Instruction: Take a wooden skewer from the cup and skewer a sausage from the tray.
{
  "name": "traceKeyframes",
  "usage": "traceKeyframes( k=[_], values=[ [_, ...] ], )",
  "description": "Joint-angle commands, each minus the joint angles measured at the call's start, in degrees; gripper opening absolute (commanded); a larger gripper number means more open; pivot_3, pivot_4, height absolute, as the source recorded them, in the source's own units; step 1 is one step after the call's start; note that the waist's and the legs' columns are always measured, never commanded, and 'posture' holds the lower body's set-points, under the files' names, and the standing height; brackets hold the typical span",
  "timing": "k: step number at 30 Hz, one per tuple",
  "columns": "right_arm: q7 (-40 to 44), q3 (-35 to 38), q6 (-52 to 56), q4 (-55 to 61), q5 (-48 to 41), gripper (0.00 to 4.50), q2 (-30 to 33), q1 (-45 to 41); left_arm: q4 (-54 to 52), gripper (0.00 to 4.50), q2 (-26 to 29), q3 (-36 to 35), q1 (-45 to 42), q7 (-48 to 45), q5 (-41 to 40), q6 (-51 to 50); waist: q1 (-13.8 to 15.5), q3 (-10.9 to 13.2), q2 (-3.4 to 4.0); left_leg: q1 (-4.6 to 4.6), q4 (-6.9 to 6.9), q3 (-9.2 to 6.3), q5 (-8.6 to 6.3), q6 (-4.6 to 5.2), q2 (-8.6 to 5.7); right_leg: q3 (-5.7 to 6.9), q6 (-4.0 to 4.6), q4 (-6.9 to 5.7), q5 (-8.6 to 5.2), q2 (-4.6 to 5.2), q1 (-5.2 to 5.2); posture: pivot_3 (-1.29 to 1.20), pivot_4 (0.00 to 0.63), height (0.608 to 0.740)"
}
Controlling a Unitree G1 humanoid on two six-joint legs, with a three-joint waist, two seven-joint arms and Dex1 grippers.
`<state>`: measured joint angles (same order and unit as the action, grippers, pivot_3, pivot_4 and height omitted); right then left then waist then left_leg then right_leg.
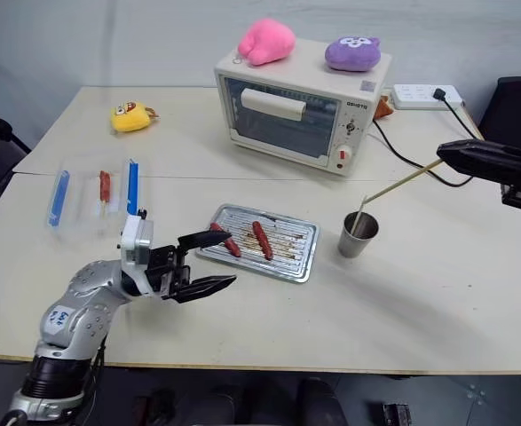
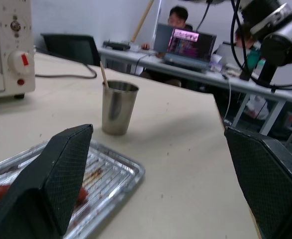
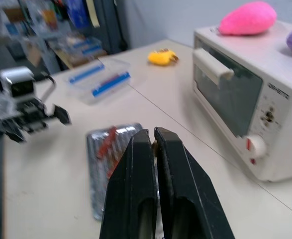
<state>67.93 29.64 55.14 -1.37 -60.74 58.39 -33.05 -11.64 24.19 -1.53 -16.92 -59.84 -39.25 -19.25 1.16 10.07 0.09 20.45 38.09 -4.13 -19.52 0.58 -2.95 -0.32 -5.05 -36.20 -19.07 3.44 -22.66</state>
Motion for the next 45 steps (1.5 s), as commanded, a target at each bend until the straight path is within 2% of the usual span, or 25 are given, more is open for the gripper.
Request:
traceKeyframes(
  k=[1, 5, 8, 18, 21, 30, 37, 39, 43, 45],
  values=[
    [-9.9, -0.2, 2.0, 6.6, -8.8, 0.08, -9.2, -1.6, 0.2, 4.5, -2.2, 0.2, -2.8, -0.1, -2.6, -0.7, -0.2, 0.0, -0.04, 0.0, 0.03, 0.01, 0.01, -0.01, 0.01, 0.0, 0.0, -0.05, 0.0, -0.01, -0.01, 0.0, 0.15, 0.74],
    [-16.9, -2.9, 2.7, 11.6, -13.9, 0.08, -18.4, -0.4, 1.3, 4.5, -5.6, 0.6, -7.4, 1.3, -3.7, -2.0, 0.3, 0.0, -0.01, 0.21, 0.08, 0.01, 0.02, -0.03, -0.01, 0.02, -0.01, -0.22, 0.0, -0.01, -0.27, 0.0, 0.15, 0.74],
    [-19.6, -4.3, 1.5, 13.9, -15.0, 0.08, -22.4, 0.8, 1.5, 4.5, -7.7, 0.8, -9.2, 1.9, -4.0, -2.5, 0.5, 0.0, -0.02, 1.02, 0.69, -0.07, 0.02, -0.04, -0.02, 0.13, -0.02, -0.64, 0.01, 0.0, -0.92, 0.0, 0.15, 0.74],
    [-23.2, -6.7, -1.3, 17.7, -16.7, 0.08, -27.3, 4.6, -0.7, 4.5, -12.6, 1.0, -9.5, 5.9, -4.9, -3.3, 0.3, 0.0, -0.02, 1.05, 0.96, -0.05, -0.04, 0.05, -0.14, 0.03, -0.1, -0.68, 0.05, 0.06, -0.92, 0.0, 0.15, 0.74],
    [-23.4, -7.3, -2.3, 18.9, -16.6, 0.0, -28.2, 6.2, -0.9, 3.96, -13.5, 1.1, -9.6, 6.9, -4.8, -3.2, 0.3, 0.0, -0.02, 1.05, 0.95, -0.05, -0.04, 0.05, -0.14, 0.03, -0.1, -0.67, 0.05, 0.05, -0.92, 0.0, 0.15, 0.74],
    [-23.8, -8.6, -4.6, 19.5, -16.3, 0.0, -28.5, 7.5, -1.0, 1.64, -13.5, 1.6, -9.4, 7.0, -4.7, -3.3, 0.2, 0.0, -0.02, 1.05, 0.95, -0.05, -0.04, 0.05, -0.14, 0.03, -0.1, -0.67, 0.05, 0.04, -0.92, 0.0, 0.15, 0.74],
    [-24.3, -9.3, -3.5, 18.3, -17.0, 0.0, -27.3, 8.2, -0.9, 0.04, -13.7, 1.4, -9.5, 7.5, -4.5, -3.1, 0.2, 0.0, -0.02, 1.05, 0.95, -0.05, -0.04, 0.05, -0.14, 0.02, -0.1, -0.67, 0.05, 0.05, -0.92, 0.0, 0.15, 0.74],
    [-25.0, -9.5, -2.5, 18.0, -17.3, 0.0, -26.6, 8.6, -1.0, 0.04, -13.6, 1.2, -9.5, 7.8, -4.5, -3.1, 0.3, 0.0, -0.02, 1.05, 0.95, -0.04, -0.04, 0.05, -0.14, 0.03, -0.1, -0.67, 0.05, 0.05, -0.92, 0.0, 0.15, 0.74],
    [-24.8, -9.1, -3.5, 18.4, -15.2, 0.85, -25.1, 10.0, -1.3, 0.0, -12.5, 0.3, -9.5, 8.2, -4.7, -3.5, 0.3, 0.0, -0.03, 1.05, 0.95, -0.05, -0.04, 0.05, -0.14, 0.03, -0.1, -0.66, 0.05, 0.05, -0.91, 0.0, 0.15, 0.74],
    [-24.1, -7.7, -6.7, 19.0, -11.5, 1.48, -24.2, 10.9, -1.5, 0.0, -10.8, -0.8, -8.9, 7.8, -4.4, -3.4, 0.3, 0.0, -0.03, 1.05, 0.95, -0.03, -0.04, 0.05, -0.14, 0.01, -0.1, -0.67, 0.05, 0.05, -0.92, 0.0, 0.15, 0.74]
  ],
)
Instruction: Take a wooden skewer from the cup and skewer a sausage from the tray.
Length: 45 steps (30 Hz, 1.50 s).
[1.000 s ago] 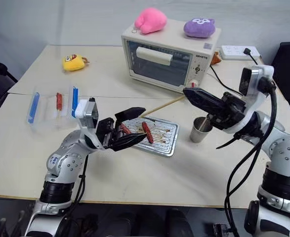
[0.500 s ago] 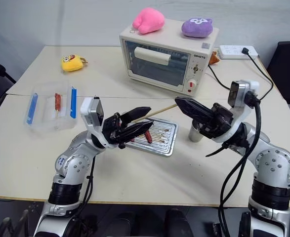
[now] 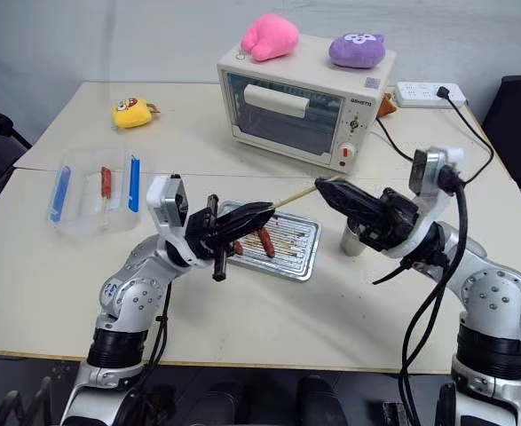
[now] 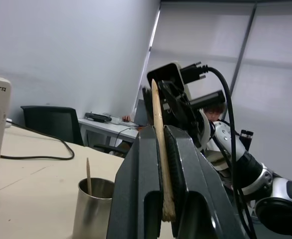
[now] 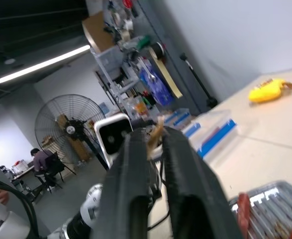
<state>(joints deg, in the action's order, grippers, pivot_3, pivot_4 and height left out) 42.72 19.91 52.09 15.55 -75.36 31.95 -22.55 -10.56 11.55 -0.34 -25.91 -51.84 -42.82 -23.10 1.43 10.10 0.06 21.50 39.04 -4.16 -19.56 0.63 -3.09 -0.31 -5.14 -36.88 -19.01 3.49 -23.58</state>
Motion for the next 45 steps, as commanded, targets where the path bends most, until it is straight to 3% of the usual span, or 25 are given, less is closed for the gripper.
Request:
traceKeyframes(
  k=[1, 8, 11, 16, 20, 23, 27, 30, 35, 39, 45],
  values=[
    [1.5, 2.9, -4.3, 2.3, 3.7, 1.72, 3.0, 1.1, -2.7, 0.0, 2.7, -2.5, 0.5, -0.4, -0.8, 0.5, 0.0, 0.0, 0.0, 0.0, 0.0, 0.0, 0.0, 0.0, 0.0, 0.0, 0.0, 0.0, 0.0, 0.0, 0.0, 0.0, 0.15, 0.74],
    [8.9, 13.0, -7.2, 4.3, 9.0, 3.63, 14.2, 13.2, -0.9, 0.0, 14.1, -10.1, 8.1, -4.1, -0.3, 1.2, 0.0, 0.0, 0.0, -0.01, -0.16, -0.01, -0.01, 0.01, 0.02, 0.01, 0.01, 0.1, 0.0, -0.01, 0.0, 0.0, 0.15, 0.74],
    [13.6, 17.9, -11.3, 5.9, 15.8, 4.36, 16.9, 23.4, 0.1, 0.0, 18.7, -15.1, 13.8, -5.2, -0.1, 1.4, 0.1, 0.0, 0.0, -0.04, -0.17, -0.01, -0.01, 0.02, 0.02, 0.0, 0.0, 0.13, 0.0, 0.0, 0.05, 0.0, 0.15, 0.74],
    [19.2, 18.3, -25.1, 3.5, 30.5, 4.47, 15.8, 35.3, 0.9, 0.0, 22.7, -21.8, 22.2, -4.5, 0.0, 1.4, 0.1, 0.0, -0.02, -0.15, -0.2, 0.03, -0.04, 0.09, 0.01, -0.08, -0.01, 0.2, 0.01, 0.02, 0.18, 0.0, 0.15, 0.74],
    [17.9, 13.2, -29.0, 8.7, 34.7, 4.47, 14.0, 37.1, 1.7, 0.0, 23.4, -25.7, 25.7, -3.4, -0.4, 2.3, -0.1, 0.0, -0.02, -0.38, -0.48, 0.03, -0.04, 0.08, 0.03, -0.1, -0.01, 0.33, 0.0, 0.01, 0.31, 0.0, 0.15, 0.74],
    [14.6, 8.4, -24.2, 16.0, 30.2, 4.47, 15.2, 32.4, 0.8, 0.0, 23.1, -27.7, 26.3, -1.7, -1.4, 1.7, -0.1, 0.0, -0.01, -0.39, -0.54, 0.03, 0.01, 0.0, 0.03, -0.11, 0.0, 0.27, 0.0, 0.01, 0.25, 0.0, 0.15, 0.74],
    [0.3, -5.3, -7.4, 20.6, 30.4, 4.47, 18.7, 15.2, -1.0, 0.0, 22.4, -28.5, 26.8, 0.3, -2.4, 0.8, -0.5, 0.0, -0.04, -0.39, -0.54, 0.07, 0.03, -0.02, 0.03, -0.16, 0.0, 0.22, 0.0, 0.02, 0.19, 0.0, 0.15, 0.74],
    [-6.6, -16.8, -1.3, 18.7, 31.2, 4.47, 10.9, 1.0, -2.2, 0.0, 21.6, -28.0, 27.2, 1.4, -2.5, 0.5, -0.5, 0.0, -0.15, -0.33, -0.74, -0.02, 0.07, -0.11, 0.07, -0.06, 0.06, 0.34, -0.02, 0.01, 0.11, 0.0, 0.15, 0.74],
    [-13.1, -34.7, 1.1, 10.4, 45.7, 4.47, 3.9, -10.4, -3.9, 0.0, 20.0, -26.7, 26.4, 3.6, -2.5, 0.5, -0.2, -0.1, -0.18, -0.17, -0.86, -0.09, 0.12, -0.18, 0.06, 0.03, 0.12, 0.36, -0.05, 0.01, -0.09, 0.0, 0.15, 0.74],
    [-18.6, -38.4, 2.6, 3.5, 51.1, 4.47, -2.9, -15.2, -5.3, 0.0, 19.4, -26.5, 26.2, 5.2, -2.8, 0.5, -0.4, -0.1, -0.21, -0.12, -0.79, -0.05, 0.07, -0.06, -0.09, -0.02, 0.1, 0.35, -0.04, 0.09, -0.1, 0.0, 0.15, 0.74],
    [-18.5, -41.9, 0.3, -3.3, 56.7, 4.47, -8.4, -18.8, -6.9, 0.0, 18.8, -26.1, 27.2, 6.4, -2.9, 0.5, -1.3, -0.1, -0.21, -0.15, -0.77, -0.02, 0.15, -0.14, -0.07, -0.01, 0.1, 0.23, -0.04, 0.06, -0.12, 0.0, 0.15, 0.74]
  ],
)
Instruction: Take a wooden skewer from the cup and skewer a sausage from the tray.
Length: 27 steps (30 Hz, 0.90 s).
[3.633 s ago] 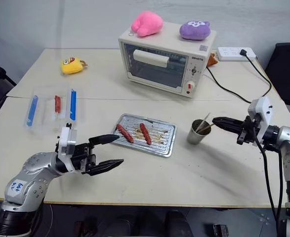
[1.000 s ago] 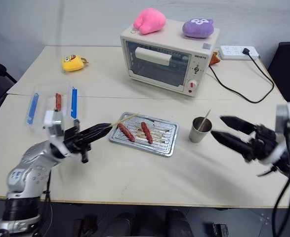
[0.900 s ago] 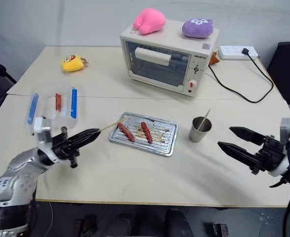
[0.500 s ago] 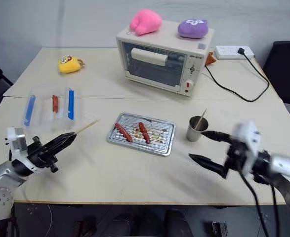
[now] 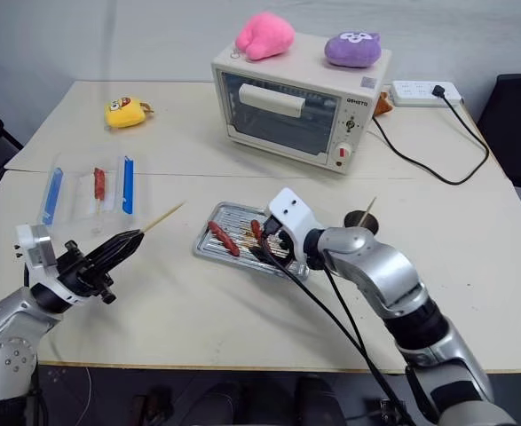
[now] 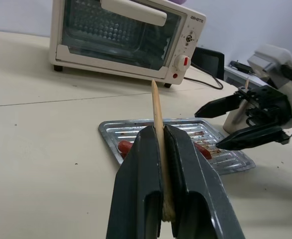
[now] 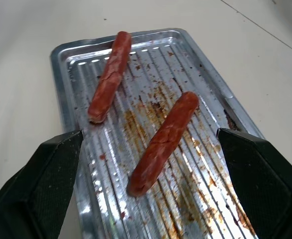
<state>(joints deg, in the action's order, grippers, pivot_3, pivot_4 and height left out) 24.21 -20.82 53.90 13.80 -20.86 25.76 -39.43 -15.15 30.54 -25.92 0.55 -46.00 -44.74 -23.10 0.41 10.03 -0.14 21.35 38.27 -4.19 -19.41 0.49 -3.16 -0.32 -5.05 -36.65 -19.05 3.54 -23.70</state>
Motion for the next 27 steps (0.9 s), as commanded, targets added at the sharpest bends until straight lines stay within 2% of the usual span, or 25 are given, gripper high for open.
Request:
traceKeyframes(
  k=[1, 13, 17, 26, 27],
  values=[
    [0.3, -1.5, -1.6, -2.6, 2.7, 4.47, -3.0, -2.3, -2.5, 0.0, -0.2, -0.4, 0.8, 0.7, -1.0, 0.4, -0.5, 0.0, 0.0, -0.04, 0.0, 0.0, 0.02, -0.02, 0.0, -0.01, 0.0, -0.07, 0.0, 0.0, 0.0, 0.0, 0.15, 0.74],
    [0.5, -1.0, -4.6, -14.6, 8.5, 4.47, -11.8, -6.2, -3.6, 0.0, 0.0, 0.0, 0.8, 1.7, -1.5, -0.6, -1.8, 0.0, 0.0, -0.04, -0.07, 0.01, 0.07, -0.08, 0.0, -0.01, 0.02, -0.36, -0.01, -0.02, -0.09, 0.0, 0.15, 0.74],
    [0.7, -0.9, -5.8, -16.9, 9.9, 3.73, -13.6, -6.4, -3.9, 0.0, 0.2, -0.1, 0.7, 2.0, -1.7, -1.0, -2.0, 0.0, 0.0, -0.04, -0.08, 0.01, 0.07, -0.08, 0.0, -0.01, 0.02, -0.36, -0.01, -0.02, -0.09, 0.0, 0.15, 0.74],
    [2.1, -1.0, -7.1, -18.3, 12.0, 1.37, -14.8, -6.1, -4.3, 0.0, 0.3, -0.2, 0.6, 2.3, -2.0, -1.2, -2.0, 0.0, 0.0, -0.04, -0.09, 0.01, 0.07, -0.09, 0.0, -0.01, 0.02, -0.4, -0.01, -0.02, -0.11, 0.0, 0.15, 0.74],
    [2.2, -0.9, -7.1, -18.4, 12.1, 1.37, -14.9, -6.0, -4.3, 0.0, 0.3, -0.2, 0.6, 2.3, -2.0, -1.2, -2.1, 0.0, 0.0, -0.04, -0.09, 0.01, 0.07, -0.09, 0.0, -0.01, 0.02, -0.4, -0.01, -0.02, -0.1, 0.0, 0.15, 0.74]
  ],
)
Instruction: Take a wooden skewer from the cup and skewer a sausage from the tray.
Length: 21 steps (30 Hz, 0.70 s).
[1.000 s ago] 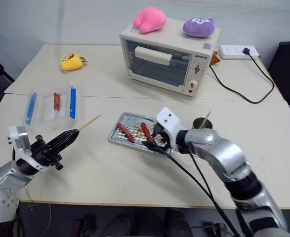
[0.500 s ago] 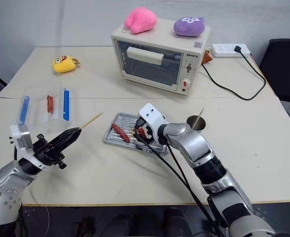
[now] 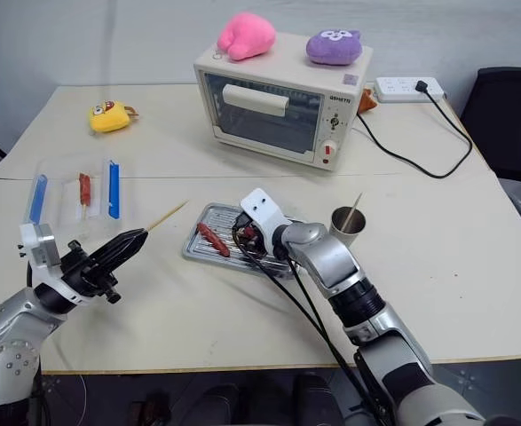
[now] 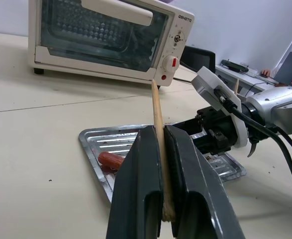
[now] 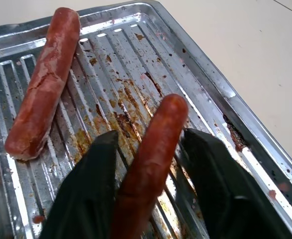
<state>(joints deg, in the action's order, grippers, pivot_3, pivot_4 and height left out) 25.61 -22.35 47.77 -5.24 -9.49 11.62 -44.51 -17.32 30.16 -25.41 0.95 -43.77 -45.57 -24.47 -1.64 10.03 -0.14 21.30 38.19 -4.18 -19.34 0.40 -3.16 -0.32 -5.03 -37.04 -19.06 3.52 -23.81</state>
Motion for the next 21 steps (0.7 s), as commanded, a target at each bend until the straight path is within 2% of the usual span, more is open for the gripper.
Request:
traceKeyframes(
  k=[1, 6, 9, 10, 15, 18, 21],
  values=[
    [1.0, 0.6, -1.1, 0.5, 0.9, 1.37, -0.8, -0.9, -2.1, 0.0, 0.7, -0.6, 0.1, 0.2, -1.2, 0.1, 0.0, 0.0, 0.0, 0.0, 0.0, 0.0, 0.0, 0.0, 0.0, 0.0, 0.0, 0.0, 0.0, 0.0, 0.0, 0.0, 0.15, 0.74],
    [1.7, 0.8, -1.4, 0.0, 1.4, 1.37, -0.9, -0.7, -2.2, 0.0, 0.7, -0.4, 0.0, 0.1, -1.1, 0.0, 0.0, 0.0, 0.0, 0.0, 0.0, 0.0, 0.0, 0.0, 0.0, 0.0, 0.0, 0.0, 0.0, 0.0, 0.0, 0.0, 0.15, 0.74],
    [2.2, 0.9, -1.6, 0.0, 1.7, 0.88, -0.9, -0.5, -2.1, 0.0, 0.7, -0.3, -0.1, 0.1, -1.2, 0.0, 0.0, 0.0, 0.0, 0.0, 0.0, 0.0, 0.0, 0.0, 0.0, 0.0, 0.0, 0.0, 0.0, 0.0, 0.0, 0.0, 0.15, 0.74],
    [2.3, 0.9, -1.7, 0.0, 1.9, 0.58, -0.8, -0.4, -2.1, 0.0, 0.7, -0.3, -0.1, 0.0, -1.2, 0.0, 0.0, 0.0, 0.0, 0.0, 0.0, 0.0, 0.0, 0.0, 0.0, 0.0, 0.0, 0.0, 0.0, 0.0, 0.0, 0.0, 0.15, 0.74],
    [4.0, 1.4, -2.6, 1.5, 1.4, 0.49, -0.3, 0.2, -2.1, 0.0, 0.8, -0.1, -0.1, -0.3, -1.1, 0.0, 0.0, 0.0, 0.0, -0.01, 0.0, 0.0, 0.0, 0.0, 0.0, 0.0, 0.0, 0.0, 0.0, 0.0, 0.0, 0.0, 0.15, 0.74],
    [9.1, 2.2, -5.2, 6.8, -0.4, 0.49, 2.9, 0.5, -1.6, 0.0, 2.1, -0.1, -0.3, -1.6, -1.1, -0.2, 0.0, 0.0, 0.0, 0.0, 0.0, 0.0, 0.0, 0.0, 0.0, 0.0, 0.0, 0.0, 0.0, 0.0, 0.0, 0.0, 0.15, 0.74],
    [17.7, 4.1, -8.0, 14.1, -3.8, 0.49, 9.1, 0.6, -0.9, 0.0, 6.0, -0.2, -0.4, -5.9, -1.2, -0.9, 0.1, 0.0, 0.0, 0.03, 0.0, 0.0, 0.0, 0.0, 0.0, 0.0, 0.0, 0.03, 0.0, 0.0, -0.01, 0.0, 0.15, 0.74]
  ],
)
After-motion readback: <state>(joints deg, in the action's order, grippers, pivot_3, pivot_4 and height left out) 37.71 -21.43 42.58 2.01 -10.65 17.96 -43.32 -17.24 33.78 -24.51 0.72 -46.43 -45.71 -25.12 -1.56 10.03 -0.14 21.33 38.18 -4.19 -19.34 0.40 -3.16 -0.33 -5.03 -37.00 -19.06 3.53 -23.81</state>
